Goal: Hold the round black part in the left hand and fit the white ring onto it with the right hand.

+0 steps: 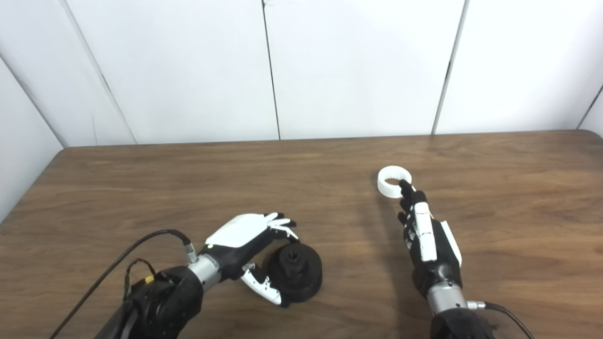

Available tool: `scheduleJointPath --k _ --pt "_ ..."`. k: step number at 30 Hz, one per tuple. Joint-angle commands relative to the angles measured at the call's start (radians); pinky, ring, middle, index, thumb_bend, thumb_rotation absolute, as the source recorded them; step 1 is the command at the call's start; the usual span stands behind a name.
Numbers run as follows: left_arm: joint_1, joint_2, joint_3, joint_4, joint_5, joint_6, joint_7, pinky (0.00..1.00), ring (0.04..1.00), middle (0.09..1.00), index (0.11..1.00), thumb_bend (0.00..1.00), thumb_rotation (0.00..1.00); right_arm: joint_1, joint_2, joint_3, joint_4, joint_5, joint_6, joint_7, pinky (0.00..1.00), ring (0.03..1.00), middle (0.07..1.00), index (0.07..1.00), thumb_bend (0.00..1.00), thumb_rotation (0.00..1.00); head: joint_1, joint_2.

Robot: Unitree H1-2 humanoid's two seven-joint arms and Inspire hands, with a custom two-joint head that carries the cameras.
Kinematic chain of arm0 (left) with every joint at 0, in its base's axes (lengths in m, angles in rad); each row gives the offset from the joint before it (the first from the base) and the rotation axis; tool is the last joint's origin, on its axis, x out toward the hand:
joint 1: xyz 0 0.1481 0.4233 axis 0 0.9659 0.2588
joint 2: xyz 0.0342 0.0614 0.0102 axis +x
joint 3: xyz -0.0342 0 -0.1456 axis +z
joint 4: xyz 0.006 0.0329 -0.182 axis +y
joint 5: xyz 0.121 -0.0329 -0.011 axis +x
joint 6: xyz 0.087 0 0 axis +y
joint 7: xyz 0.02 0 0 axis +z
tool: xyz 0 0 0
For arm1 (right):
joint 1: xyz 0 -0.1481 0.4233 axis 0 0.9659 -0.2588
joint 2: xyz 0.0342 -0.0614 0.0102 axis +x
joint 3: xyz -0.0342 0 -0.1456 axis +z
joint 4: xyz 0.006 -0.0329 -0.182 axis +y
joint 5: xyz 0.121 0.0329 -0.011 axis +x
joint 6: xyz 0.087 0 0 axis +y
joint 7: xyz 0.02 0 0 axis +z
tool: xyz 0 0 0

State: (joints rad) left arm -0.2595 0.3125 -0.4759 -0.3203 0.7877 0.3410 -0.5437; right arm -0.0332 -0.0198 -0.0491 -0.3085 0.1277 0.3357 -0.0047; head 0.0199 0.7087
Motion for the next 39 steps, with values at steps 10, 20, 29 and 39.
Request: scheduleJointPath --k 10,20,29,39 --pt "-0.035 -0.003 0.022 -0.015 0.017 -0.019 0.009 1.00 1.000 0.942 0.705 0.98 0.25 -0.184 -0.165 0.030 -0.121 -0.334 0.057 -0.045 0.79 0.873 0.885 0.815 0.66 0.42 -0.011 0.003" --pt "-0.036 -0.003 0.018 -0.003 0.020 -0.028 0.007 1.00 1.000 0.940 0.705 0.97 0.25 -0.414 -0.398 0.127 0.007 -0.628 0.089 0.052 0.79 0.900 0.889 0.764 0.79 0.30 -0.024 0.003" --pt "-0.034 -0.010 0.015 0.013 0.018 -0.043 0.016 1.00 1.000 0.941 0.702 0.98 0.24 -0.535 -0.465 0.220 0.213 -0.694 0.067 0.170 0.95 0.999 0.936 0.744 0.88 0.30 -0.027 0.002" --pt "-0.028 -0.014 0.023 0.017 0.023 -0.056 0.019 1.00 1.000 0.941 0.702 0.98 0.25 -0.609 -0.494 0.281 0.391 -0.704 0.027 0.243 1.00 1.000 0.966 0.743 0.88 0.31 -0.032 -0.001"
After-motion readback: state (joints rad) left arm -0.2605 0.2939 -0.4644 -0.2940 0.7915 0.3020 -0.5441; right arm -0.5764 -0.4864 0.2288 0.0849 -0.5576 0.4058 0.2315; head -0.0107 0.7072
